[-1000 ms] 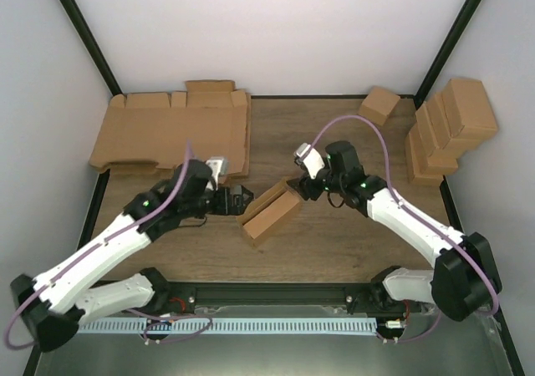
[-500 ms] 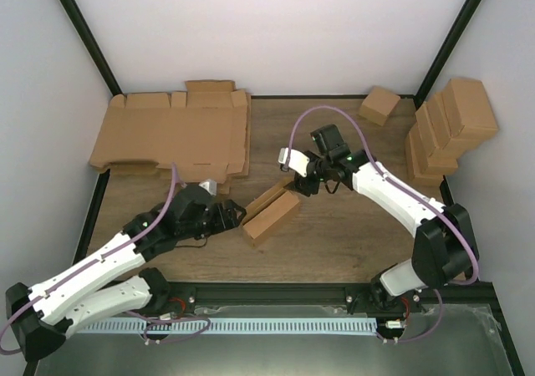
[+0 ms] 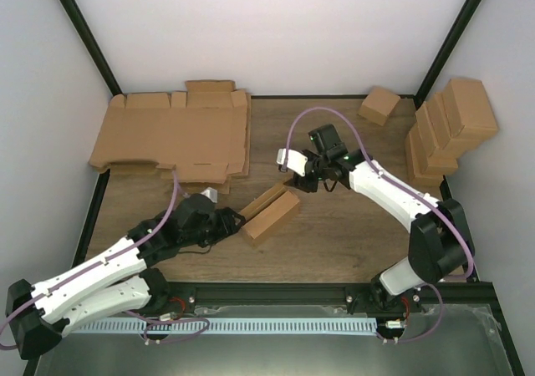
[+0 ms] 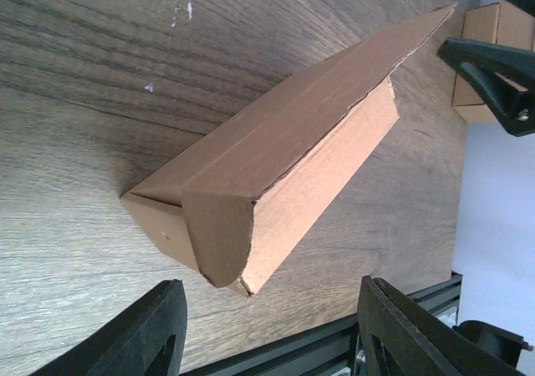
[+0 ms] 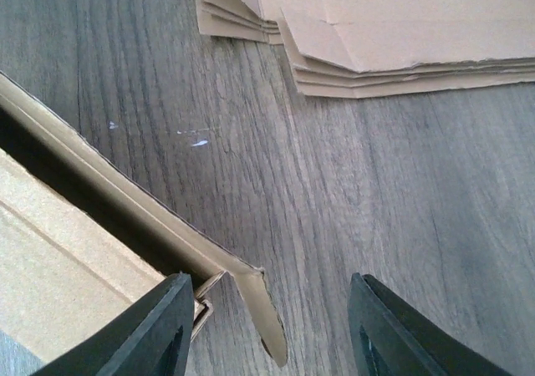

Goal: Fold the paper box

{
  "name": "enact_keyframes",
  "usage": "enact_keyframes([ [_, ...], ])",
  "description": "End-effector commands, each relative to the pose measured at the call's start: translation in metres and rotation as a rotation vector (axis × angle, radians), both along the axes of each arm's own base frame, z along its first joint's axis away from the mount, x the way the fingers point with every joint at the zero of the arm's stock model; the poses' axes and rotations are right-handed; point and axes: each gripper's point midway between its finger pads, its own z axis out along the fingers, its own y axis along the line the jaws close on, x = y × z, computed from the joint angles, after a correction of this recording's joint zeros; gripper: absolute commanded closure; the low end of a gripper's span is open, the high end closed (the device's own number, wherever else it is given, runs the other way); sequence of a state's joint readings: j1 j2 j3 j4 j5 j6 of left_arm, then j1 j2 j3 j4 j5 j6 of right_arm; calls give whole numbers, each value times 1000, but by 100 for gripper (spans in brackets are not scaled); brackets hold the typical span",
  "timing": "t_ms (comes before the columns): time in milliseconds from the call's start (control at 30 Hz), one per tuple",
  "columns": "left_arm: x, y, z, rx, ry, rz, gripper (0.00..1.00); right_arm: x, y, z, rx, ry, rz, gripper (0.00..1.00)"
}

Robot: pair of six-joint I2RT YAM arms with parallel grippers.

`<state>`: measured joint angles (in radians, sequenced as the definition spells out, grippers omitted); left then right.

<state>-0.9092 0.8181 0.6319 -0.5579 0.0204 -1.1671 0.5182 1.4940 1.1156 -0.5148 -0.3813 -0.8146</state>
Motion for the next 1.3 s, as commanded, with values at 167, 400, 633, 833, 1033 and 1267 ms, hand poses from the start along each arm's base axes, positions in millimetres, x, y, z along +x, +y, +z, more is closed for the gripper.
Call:
enact_keyframes([
  [167, 4, -14, -3, -47, 9, -1, 46, 5, 0, -6, -6, 17, 1, 56],
  [400, 5, -15, -7, -37, 10, 7, 60, 4, 1, -7, -14, 56, -9, 69],
  [633, 6, -15, -12, -25, 15, 12, 69, 1, 2, -3, 1, 76, -15, 77],
  [833, 8, -11, -14, -16, 6, 31, 87, -1, 4, 4, 16, 95, -13, 98],
  [1033, 15, -1, -9, 5, -51, 69, 96, -4, 7, 12, 58, 137, -38, 99],
  [1267, 22, -8, -9, 25, -75, 39, 96, 9, 6, 35, 157, 157, -219, 99],
])
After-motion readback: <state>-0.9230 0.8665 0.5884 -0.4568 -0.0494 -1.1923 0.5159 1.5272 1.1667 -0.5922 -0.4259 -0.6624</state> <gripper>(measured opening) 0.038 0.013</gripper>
